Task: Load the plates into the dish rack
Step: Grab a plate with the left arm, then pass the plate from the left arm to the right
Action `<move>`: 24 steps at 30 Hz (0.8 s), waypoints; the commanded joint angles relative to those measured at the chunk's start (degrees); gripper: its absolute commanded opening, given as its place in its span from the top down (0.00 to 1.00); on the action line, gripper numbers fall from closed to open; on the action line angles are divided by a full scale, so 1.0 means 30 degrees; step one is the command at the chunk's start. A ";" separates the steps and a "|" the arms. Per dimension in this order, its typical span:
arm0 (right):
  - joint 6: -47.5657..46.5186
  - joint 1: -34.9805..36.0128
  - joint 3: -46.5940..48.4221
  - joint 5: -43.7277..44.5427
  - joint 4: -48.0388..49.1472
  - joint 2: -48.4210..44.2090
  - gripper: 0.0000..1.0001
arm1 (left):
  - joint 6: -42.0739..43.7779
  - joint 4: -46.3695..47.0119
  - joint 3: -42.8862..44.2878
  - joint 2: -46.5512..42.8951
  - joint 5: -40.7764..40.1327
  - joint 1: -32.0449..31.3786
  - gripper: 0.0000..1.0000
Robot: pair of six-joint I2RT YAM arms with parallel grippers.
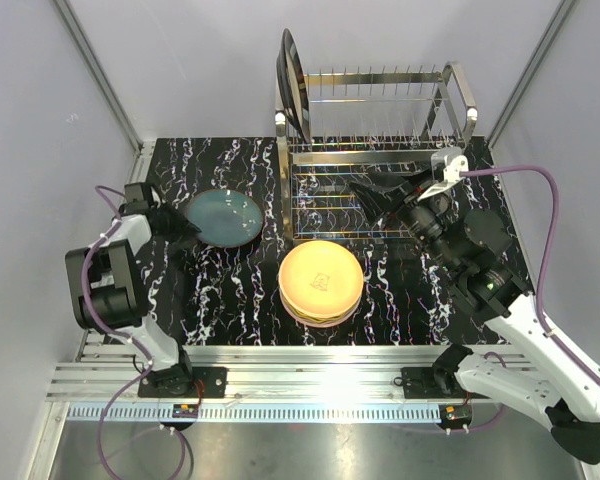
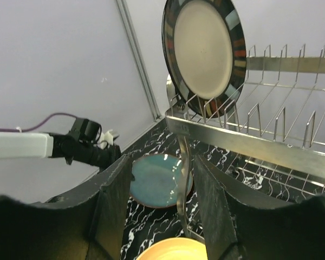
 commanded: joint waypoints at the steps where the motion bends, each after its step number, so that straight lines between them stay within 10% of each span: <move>1: 0.0264 0.0119 0.0044 -0.0994 -0.0628 -0.0115 0.44 | 0.0540 -0.0195 0.0282 -0.2239 -0.1355 -0.0030 1.00; 24: -0.3224 1.1161 0.0774 0.7000 -0.1567 0.7206 0.49 | 0.1802 -0.1514 0.0692 -0.7780 -0.4081 -0.1964 1.00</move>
